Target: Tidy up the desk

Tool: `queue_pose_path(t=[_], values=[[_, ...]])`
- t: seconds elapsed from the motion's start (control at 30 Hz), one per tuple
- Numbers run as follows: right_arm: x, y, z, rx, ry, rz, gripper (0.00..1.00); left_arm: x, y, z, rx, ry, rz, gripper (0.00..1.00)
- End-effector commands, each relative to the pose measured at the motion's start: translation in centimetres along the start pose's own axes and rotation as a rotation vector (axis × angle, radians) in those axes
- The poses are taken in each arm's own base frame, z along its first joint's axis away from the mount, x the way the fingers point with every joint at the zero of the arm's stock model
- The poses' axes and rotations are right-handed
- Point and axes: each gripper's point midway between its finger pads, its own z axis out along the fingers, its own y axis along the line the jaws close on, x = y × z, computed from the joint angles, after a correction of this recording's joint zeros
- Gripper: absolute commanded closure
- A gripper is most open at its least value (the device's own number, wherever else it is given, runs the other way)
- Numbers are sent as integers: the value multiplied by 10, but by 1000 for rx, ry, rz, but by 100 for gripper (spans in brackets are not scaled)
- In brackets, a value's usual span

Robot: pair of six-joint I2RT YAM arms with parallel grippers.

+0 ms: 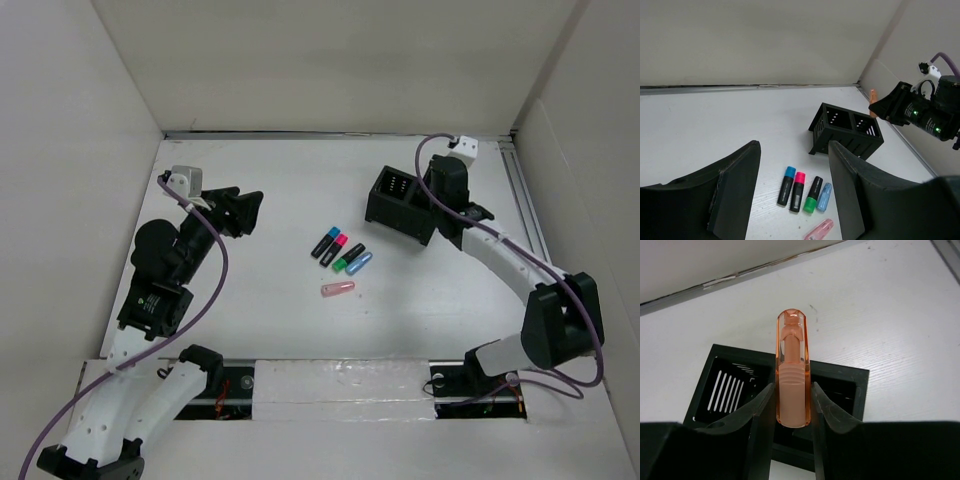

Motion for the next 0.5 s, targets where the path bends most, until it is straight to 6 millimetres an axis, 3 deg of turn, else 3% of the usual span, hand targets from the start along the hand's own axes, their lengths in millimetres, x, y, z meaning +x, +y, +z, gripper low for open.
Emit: queue_pose_path(t=[0.0, 0.13, 0.17, 0.47], values=[[-4, 23, 7, -87, -8, 30, 90, -15, -11, -2, 47, -50, -7, 47], [2, 47, 10, -131, -2, -7, 90, -14, -9, -2, 35, -43, -6, 47], [11, 49, 12, -124, 20, -22, 90, -14, -9, -2, 37, -47, -6, 47], [16, 66, 25, -154, 39, -55, 86, -13, -6, 0, 25, -43, -4, 47]])
